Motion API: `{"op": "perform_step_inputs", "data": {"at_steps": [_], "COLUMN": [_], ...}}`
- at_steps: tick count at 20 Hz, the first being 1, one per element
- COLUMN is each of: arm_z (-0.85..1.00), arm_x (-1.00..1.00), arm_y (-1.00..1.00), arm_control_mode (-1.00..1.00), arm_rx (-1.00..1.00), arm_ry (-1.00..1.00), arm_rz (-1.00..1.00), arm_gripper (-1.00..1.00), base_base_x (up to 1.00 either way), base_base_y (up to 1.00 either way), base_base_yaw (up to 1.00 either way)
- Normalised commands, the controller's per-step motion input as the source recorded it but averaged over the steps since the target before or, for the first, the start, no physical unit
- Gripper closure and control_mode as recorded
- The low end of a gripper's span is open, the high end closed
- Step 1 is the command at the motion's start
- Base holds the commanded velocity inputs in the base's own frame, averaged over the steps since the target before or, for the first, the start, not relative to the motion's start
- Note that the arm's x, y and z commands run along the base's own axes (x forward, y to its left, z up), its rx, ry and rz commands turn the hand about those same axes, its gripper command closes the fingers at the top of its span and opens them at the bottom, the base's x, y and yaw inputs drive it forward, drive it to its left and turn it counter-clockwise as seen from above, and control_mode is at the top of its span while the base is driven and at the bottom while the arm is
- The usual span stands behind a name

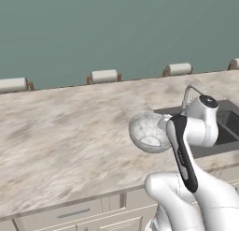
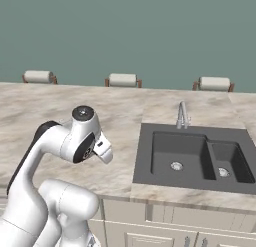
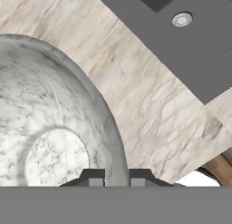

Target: Pick the cup and bowl from the counter and place them on the counter next to the sink.

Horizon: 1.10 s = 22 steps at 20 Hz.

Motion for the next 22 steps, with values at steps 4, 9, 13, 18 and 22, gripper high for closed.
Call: {"op": "perform_step_inputs", "data": {"at_steps": [4,9,13,18,22], "arm_z": [0.0,0.0,0.0,-0.01,-0.01], "arm_x": [0.25,0.24,0.37,0.39,0.38], "arm_y": [0.0,0.0,0.0,-0.27,-0.51], "arm_control_mode": [-1.0,-1.0,-1.0,-1.0,-1.0], "arm_rx": [-0.21,-0.16,0.0,0.11,0.22], "arm_ry": [0.39,0.22,0.04,0.0,0.0], "arm_rz": [0.0,0.0,0.0,-0.01,-0.05], "arm_gripper": [1.0,1.0,1.0,1.0,1.0], "base_base_x": [0.0,0.0,0.0,0.0,0.0], "base_base_y": [0.0,0.0,0.0,0.0,0.0], "base_base_yaw": [0.0,0.0,0.0,0.0,0.0]}}
